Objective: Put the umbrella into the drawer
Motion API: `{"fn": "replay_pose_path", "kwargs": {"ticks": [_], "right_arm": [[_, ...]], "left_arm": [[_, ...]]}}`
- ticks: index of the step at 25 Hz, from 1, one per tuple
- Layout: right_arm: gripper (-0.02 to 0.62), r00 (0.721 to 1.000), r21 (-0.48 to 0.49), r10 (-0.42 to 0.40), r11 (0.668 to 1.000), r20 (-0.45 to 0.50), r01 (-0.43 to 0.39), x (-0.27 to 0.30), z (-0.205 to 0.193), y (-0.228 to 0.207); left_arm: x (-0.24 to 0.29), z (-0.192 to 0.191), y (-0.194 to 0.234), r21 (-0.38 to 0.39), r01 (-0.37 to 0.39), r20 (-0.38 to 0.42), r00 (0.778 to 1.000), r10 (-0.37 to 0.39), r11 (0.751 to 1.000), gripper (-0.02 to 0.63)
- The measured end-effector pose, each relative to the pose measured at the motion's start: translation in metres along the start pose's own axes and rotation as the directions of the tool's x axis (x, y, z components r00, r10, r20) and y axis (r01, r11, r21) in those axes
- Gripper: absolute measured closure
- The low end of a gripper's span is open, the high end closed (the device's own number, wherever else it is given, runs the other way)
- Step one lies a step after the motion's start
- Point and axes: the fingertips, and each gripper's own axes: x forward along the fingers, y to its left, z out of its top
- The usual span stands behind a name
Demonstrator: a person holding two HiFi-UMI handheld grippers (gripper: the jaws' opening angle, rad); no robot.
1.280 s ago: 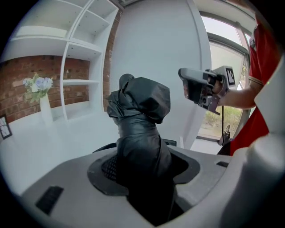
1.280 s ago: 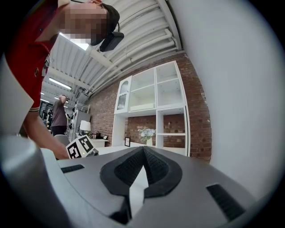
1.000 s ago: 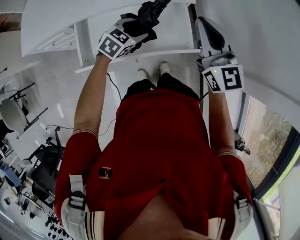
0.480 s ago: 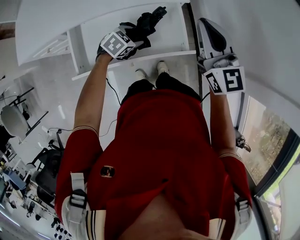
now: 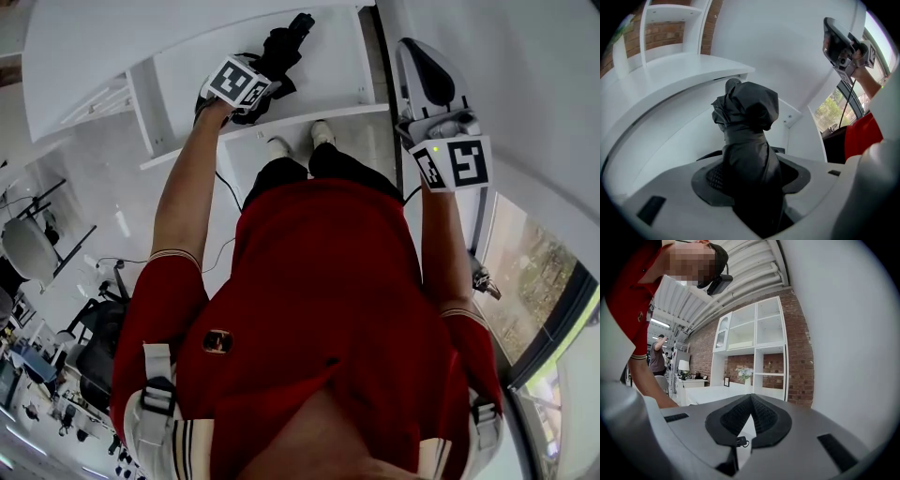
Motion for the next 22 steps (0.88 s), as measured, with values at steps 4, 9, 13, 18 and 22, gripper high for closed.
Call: {"fn": "replay_pose_path", "kwargs": {"ticks": [4,9,13,18,22], "right_arm": [[0.604,1.0,0.003,0.0,1.0,-0.006,0.0,0.002,-0.003,-0.006],[0.604,1.0,0.005,0.005,1.0,-0.005,-0.005,0.003,-0.002,-0.01],[0.604,1.0,0.007,0.009,1.0,-0.008,-0.009,0.004,-0.003,-0.013],[0.604,1.0,0.011,0.016,1.0,-0.012,-0.016,0.002,-0.007,-0.015],[0.604,1.0,0.014,0.02,1.0,-0.016,-0.02,0.0,-0.01,-0.017]], "left_arm": [[0.006,0.001,0.009,-0.109,-0.017,-0.002,1.0,0.017,0.994,0.362],[0.011,0.001,0.016,-0.23,-0.053,-0.009,0.999,0.052,0.972,0.362],[0.015,0.003,0.022,-0.324,-0.076,0.007,0.997,0.083,0.943,0.362],[0.024,0.001,0.025,-0.407,-0.095,-0.013,0.995,0.098,0.909,0.356],[0.032,-0.004,0.026,-0.458,-0.11,-0.028,0.994,0.109,0.882,0.35]]}}
